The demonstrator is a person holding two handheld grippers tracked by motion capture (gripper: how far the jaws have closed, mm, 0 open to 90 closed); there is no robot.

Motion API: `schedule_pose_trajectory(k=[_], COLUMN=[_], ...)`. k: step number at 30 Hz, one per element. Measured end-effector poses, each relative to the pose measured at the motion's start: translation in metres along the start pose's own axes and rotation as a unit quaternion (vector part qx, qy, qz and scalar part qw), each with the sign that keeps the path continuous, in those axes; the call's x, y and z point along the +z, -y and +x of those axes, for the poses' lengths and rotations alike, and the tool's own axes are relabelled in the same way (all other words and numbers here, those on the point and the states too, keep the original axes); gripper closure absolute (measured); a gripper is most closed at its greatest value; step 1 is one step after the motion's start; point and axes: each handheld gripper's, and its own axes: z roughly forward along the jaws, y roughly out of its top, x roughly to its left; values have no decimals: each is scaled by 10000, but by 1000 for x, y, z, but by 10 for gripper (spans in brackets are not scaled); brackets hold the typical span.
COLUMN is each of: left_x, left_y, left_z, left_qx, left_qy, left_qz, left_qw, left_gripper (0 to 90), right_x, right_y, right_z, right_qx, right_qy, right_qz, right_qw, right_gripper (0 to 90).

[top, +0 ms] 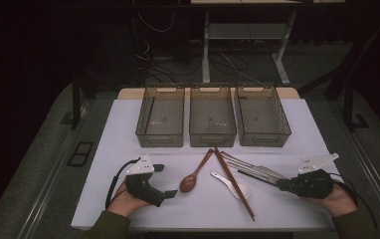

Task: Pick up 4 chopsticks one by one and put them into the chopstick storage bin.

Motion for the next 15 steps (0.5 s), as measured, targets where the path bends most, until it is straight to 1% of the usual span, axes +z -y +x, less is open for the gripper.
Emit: schedule_pose_trajectory(k=[8, 15], left_x=[-1, -1], left_y=[0, 1], left_z=[1, 2], left_qx=[1, -31], left_qy=[-17, -9], left_qz=[-18, -27], left_qw=[10000, 10000], left_gripper=[0, 0], right_x=[-5, -6], right_y=[-7, -19], right_z=[-1, -3], right_qx=[69, 117], right_qy=[-80, -23], right_qz=[-262, -364], right_qw=[9996, 9993], right_gripper=[856, 856])
